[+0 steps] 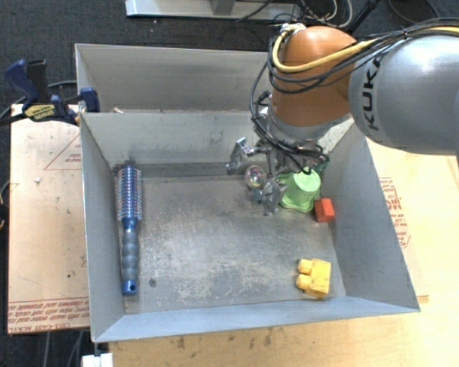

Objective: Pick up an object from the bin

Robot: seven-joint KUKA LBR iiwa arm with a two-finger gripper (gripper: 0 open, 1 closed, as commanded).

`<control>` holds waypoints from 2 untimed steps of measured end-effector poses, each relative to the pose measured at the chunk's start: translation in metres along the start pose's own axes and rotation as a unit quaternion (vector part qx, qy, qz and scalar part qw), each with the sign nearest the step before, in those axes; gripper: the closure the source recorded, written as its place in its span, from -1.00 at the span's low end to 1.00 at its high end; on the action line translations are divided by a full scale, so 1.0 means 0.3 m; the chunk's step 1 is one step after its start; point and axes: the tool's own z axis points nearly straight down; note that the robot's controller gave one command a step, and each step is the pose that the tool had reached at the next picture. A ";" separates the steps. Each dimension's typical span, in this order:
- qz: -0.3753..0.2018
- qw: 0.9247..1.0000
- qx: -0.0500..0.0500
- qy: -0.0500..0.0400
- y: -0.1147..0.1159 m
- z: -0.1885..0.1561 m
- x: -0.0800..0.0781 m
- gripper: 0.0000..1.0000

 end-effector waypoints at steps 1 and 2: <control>0.048 0.999 -0.003 0.005 -0.215 0.134 0.171 -1.00; 0.045 0.999 -0.004 0.004 -0.250 0.225 0.121 -1.00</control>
Offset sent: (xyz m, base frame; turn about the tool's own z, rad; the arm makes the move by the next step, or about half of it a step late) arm -0.0056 -0.0780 -0.0383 0.0863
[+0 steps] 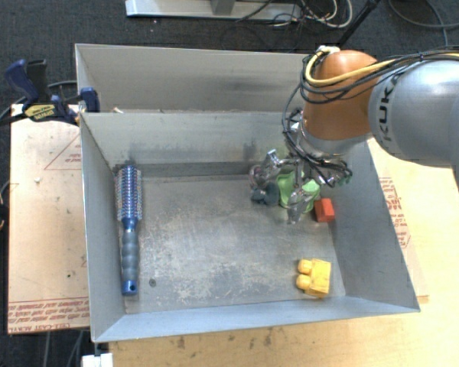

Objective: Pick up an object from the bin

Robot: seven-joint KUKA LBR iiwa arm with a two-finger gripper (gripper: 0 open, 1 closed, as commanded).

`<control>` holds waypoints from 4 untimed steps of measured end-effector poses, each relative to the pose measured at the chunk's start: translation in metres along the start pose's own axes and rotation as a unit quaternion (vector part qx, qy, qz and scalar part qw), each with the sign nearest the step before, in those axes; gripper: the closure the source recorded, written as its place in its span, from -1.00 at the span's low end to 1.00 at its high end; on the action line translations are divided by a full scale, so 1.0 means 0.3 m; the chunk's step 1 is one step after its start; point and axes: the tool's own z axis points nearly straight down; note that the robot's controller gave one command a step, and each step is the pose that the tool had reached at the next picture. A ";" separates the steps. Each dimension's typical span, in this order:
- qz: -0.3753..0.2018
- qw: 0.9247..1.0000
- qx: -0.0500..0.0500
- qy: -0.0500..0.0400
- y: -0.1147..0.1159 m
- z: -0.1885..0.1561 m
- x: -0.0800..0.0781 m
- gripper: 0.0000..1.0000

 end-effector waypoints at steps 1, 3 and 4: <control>-0.076 0.997 0.003 -0.003 -0.078 -0.127 0.023 -1.00; -0.061 0.998 0.001 -0.002 -0.032 0.046 0.030 -1.00; -0.114 0.993 0.004 -0.004 -0.234 -0.092 0.144 -1.00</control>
Offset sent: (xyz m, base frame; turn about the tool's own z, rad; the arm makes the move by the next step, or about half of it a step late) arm 0.0036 -0.0235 0.0363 -0.1572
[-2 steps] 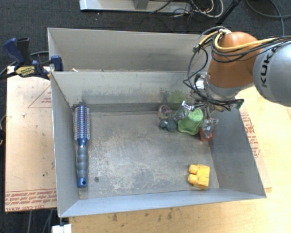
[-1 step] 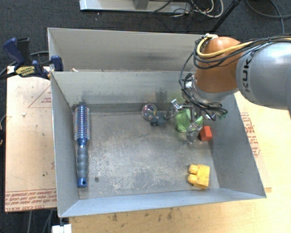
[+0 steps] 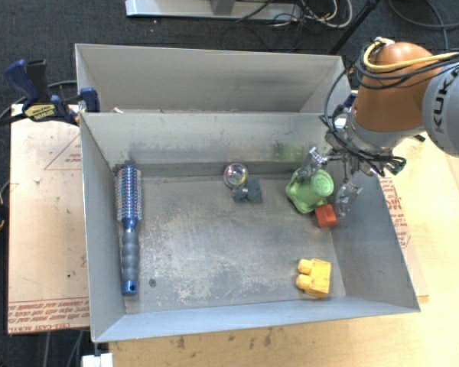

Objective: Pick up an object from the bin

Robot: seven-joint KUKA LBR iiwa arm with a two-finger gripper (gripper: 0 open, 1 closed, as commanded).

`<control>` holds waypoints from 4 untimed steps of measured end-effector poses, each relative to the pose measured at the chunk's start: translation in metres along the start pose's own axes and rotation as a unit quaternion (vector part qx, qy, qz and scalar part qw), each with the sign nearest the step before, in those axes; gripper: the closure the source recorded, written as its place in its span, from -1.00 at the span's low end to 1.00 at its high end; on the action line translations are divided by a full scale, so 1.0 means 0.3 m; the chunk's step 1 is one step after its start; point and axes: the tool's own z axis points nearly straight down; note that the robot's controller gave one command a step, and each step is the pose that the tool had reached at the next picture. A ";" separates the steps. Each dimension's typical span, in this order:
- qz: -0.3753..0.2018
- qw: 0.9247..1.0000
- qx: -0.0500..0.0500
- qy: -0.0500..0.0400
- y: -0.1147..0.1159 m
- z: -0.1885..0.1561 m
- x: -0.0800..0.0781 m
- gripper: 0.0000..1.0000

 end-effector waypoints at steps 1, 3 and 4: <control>-0.224 0.975 -0.005 -0.006 -0.012 0.078 0.008 -1.00; -0.231 0.973 0.001 -0.002 -0.023 -0.383 -0.009 1.00; -0.394 0.919 -0.002 0.000 0.100 -0.717 0.127 1.00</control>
Offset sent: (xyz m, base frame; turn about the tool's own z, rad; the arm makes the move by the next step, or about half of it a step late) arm -0.0020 -0.0282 -0.0443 -0.6214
